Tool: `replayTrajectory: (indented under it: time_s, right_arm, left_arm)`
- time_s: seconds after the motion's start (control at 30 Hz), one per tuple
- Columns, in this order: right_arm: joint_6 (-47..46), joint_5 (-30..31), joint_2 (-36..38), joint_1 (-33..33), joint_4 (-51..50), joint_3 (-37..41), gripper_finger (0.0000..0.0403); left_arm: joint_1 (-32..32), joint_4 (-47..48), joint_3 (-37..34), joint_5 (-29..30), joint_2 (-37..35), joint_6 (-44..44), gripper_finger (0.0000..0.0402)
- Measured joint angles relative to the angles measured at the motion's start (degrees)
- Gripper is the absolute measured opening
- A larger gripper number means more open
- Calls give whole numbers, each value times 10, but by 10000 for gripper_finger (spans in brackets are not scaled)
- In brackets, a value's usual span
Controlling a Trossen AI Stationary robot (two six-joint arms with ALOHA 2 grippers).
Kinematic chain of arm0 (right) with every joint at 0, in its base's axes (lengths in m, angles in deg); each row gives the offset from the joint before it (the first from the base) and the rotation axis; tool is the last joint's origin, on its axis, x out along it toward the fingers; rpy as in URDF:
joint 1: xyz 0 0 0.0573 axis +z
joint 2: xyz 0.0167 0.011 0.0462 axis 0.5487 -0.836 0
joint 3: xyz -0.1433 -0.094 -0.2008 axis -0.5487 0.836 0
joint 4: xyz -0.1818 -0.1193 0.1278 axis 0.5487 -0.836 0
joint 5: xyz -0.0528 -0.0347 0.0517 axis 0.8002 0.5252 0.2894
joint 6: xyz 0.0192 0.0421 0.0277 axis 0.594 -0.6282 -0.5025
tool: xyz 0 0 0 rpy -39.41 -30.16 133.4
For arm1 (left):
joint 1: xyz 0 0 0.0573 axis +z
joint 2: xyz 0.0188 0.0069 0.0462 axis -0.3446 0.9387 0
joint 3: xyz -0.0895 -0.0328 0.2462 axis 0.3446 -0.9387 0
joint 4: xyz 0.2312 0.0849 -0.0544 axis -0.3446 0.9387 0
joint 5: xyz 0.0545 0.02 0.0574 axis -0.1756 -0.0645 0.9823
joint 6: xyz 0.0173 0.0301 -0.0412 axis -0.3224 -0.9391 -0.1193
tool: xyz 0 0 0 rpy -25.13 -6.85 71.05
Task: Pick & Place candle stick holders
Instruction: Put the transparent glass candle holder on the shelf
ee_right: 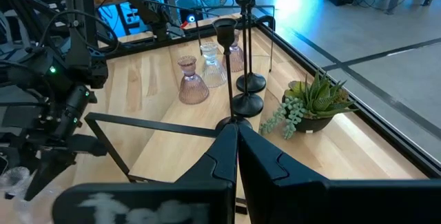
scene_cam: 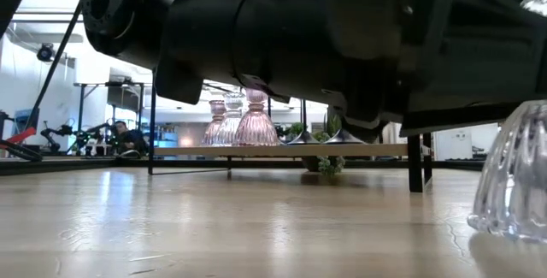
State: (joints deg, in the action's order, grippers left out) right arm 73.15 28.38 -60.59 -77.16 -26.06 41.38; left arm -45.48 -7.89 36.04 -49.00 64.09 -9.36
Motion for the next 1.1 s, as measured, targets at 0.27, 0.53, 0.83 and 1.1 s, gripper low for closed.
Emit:
replayTrajectory:
  time_s: [0.27, 0.53, 0.83, 1.1]
  right_arm:
    - [0, 0, 0, 0, 0, 0, 8]
    - [0, 0, 0, 0, 0, 0, 8]
    - [0, 0, 0, 0, 1, 0, 8]
    - [0, 0, 0, 0, 1, 0, 8]
  left_arm:
    - [0, 27, -10, 109, -23, 17, 121]
    - [1, 52, -67, 167, -87, 36, 121]
    - [-2, 68, -201, 270, -222, 77, 121]
    - [26, 74, -263, 373, -295, 58, 121]
